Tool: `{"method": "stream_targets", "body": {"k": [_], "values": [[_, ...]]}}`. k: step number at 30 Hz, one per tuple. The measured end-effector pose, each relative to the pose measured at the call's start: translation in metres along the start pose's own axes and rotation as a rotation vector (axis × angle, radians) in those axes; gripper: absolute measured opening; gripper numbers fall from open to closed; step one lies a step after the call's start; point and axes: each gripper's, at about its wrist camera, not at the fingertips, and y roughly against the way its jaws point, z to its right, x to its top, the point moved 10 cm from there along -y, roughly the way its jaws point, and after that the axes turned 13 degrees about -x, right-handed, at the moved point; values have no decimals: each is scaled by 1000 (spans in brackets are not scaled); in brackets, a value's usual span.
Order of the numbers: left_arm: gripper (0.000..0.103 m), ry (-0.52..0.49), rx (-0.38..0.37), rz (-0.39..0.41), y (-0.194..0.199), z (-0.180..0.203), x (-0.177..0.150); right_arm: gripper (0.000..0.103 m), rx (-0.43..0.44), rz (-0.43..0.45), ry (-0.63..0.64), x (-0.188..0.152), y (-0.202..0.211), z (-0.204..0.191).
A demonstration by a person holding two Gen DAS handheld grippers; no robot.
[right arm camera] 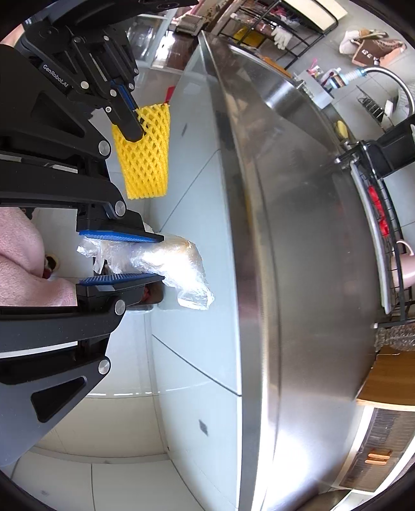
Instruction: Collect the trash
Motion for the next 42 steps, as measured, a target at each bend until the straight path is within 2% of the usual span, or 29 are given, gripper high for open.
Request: {"method": "stream_targets", "body": {"k": [7, 11, 23, 30, 33, 35, 36, 37, 39, 41, 42], "values": [[2, 50, 16, -64, -53, -25, -35, 19, 2, -114, -12, -45, -63, 7], [2, 53, 31, -95, -85, -40, -46, 19, 19, -164, -40, -59, -101, 9], [2, 98, 74, -201, -171, -87, -78, 18, 11, -253, -25, -67, -196, -3], [2, 167, 60, -233, -195, -106, -93, 19, -10, -288, -22, -71, -230, -15], [3, 182, 49, -241, -202, -108, -89, 21, -9, -300, -27, -71, -239, -18], [26, 181, 56, -238, -201, -109, -87, 22, -11, -302, -28, -69, -244, -18], [30, 181, 57, -232, -200, -110, -85, 22, -9, -304, -27, -68, -245, -19], [33, 179, 61, -228, -199, -110, -83, 23, -8, -304, -27, -66, -243, -18], [33, 178, 67, -223, -198, -110, -78, 38, -2, -303, -24, -63, -240, -19], [35, 181, 74, -218, -198, -109, -73, 48, -1, -296, -22, -62, -238, -19], [40, 182, 78, -216, -196, -108, -72, 48, -5, -292, -20, -60, -237, -18]]}}
